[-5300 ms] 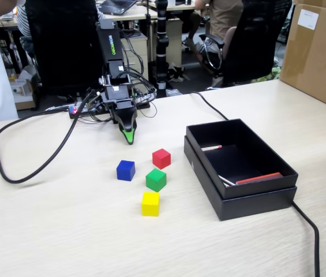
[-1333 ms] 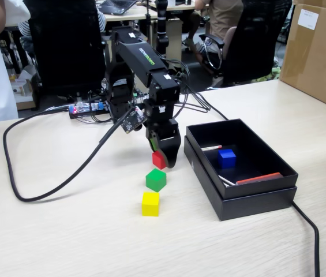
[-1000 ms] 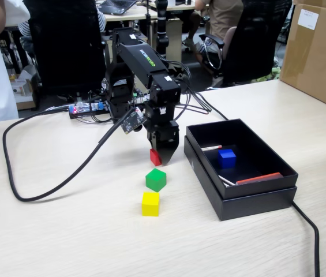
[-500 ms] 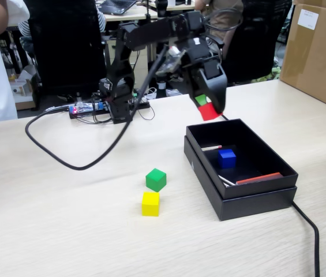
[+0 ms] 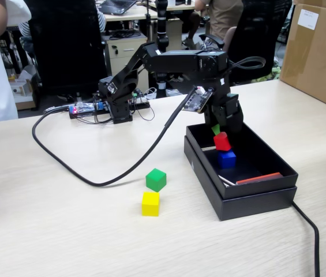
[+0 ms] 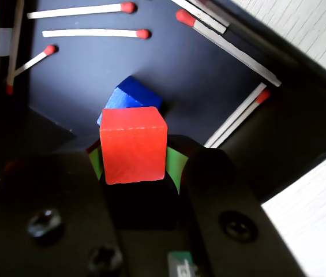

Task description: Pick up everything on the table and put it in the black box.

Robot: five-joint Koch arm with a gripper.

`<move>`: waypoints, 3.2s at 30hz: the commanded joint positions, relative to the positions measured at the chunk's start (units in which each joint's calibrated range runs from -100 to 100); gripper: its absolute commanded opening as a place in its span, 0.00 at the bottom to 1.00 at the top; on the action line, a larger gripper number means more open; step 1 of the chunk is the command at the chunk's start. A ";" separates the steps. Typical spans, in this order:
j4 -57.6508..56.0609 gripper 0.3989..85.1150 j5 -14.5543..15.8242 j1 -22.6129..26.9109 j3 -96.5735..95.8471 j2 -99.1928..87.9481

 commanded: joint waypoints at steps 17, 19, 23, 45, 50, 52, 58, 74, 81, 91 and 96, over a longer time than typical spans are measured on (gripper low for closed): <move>-0.52 0.53 -6.69 -11.53 -24.95 -44.76; -0.43 0.54 -7.81 -13.97 -27.58 -41.78; -0.26 0.54 -9.82 -16.21 -27.13 -34.43; -0.26 0.47 -9.04 -16.65 -12.17 -2.88; -0.43 0.27 -7.42 -16.75 -12.26 -1.96; -0.43 0.16 -6.94 -16.80 -12.35 -3.45; -0.43 0.16 -6.84 -15.78 -16.97 -19.06; -0.43 0.16 0.83 0.34 -12.71 -25.94; -0.43 0.17 1.47 0.00 -15.43 -19.40; -0.43 0.30 1.37 -1.22 -17.25 -16.30; -0.52 0.41 1.32 -1.47 -17.34 -18.83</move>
